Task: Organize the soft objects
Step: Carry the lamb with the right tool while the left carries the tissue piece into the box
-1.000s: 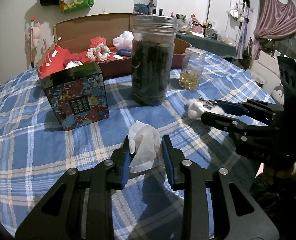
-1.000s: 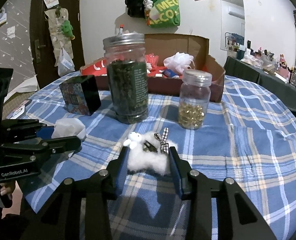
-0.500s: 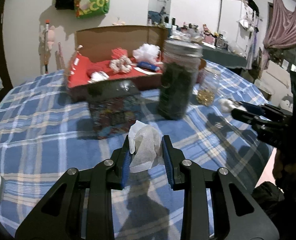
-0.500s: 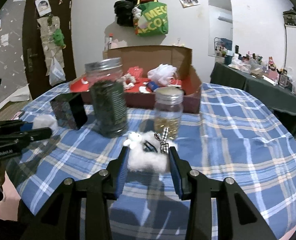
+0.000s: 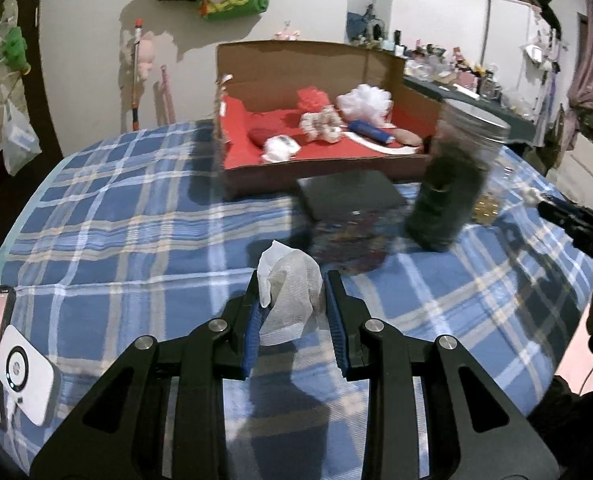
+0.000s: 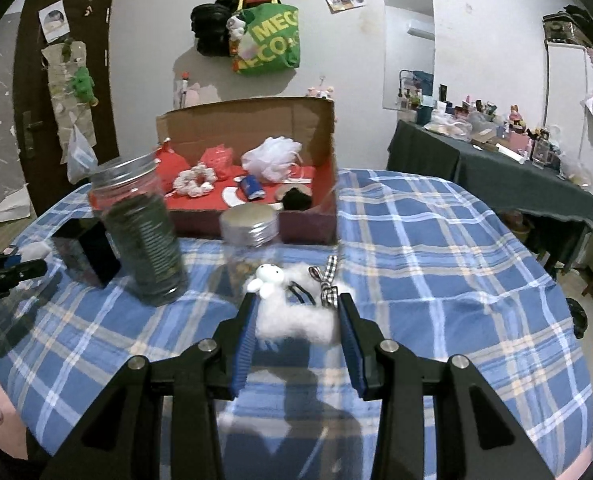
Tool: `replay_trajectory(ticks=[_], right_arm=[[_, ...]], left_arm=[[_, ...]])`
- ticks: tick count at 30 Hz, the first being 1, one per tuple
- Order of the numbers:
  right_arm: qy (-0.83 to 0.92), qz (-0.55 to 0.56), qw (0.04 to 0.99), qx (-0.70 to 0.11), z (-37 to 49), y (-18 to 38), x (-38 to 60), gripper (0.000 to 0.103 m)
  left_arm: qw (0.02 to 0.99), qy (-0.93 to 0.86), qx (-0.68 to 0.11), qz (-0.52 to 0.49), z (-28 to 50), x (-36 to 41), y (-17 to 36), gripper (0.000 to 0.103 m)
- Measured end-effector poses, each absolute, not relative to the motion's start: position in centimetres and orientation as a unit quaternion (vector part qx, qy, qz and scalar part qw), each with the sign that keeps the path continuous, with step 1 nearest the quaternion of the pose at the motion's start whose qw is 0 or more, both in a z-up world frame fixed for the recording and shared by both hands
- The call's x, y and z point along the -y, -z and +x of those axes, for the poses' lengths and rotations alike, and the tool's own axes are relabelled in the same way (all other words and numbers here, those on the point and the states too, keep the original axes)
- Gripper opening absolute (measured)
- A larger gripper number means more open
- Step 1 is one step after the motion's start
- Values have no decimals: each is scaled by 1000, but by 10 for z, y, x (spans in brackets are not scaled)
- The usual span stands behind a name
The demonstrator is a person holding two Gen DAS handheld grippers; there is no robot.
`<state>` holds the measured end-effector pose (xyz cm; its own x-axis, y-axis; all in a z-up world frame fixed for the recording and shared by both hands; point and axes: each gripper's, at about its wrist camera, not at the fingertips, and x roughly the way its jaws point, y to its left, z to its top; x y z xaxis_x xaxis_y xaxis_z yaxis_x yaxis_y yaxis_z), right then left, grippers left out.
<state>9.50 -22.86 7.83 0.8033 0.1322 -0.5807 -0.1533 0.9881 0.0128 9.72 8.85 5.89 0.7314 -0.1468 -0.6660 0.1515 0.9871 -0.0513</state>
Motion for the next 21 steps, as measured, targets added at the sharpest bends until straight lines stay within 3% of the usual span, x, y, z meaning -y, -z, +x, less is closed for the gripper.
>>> replay_trajectory(ticks=[21], right_arm=[[-106,-42,946,-302,187,-114,229,42]], left_arm=[[921,142,-362,14,191,-98,-100,27]])
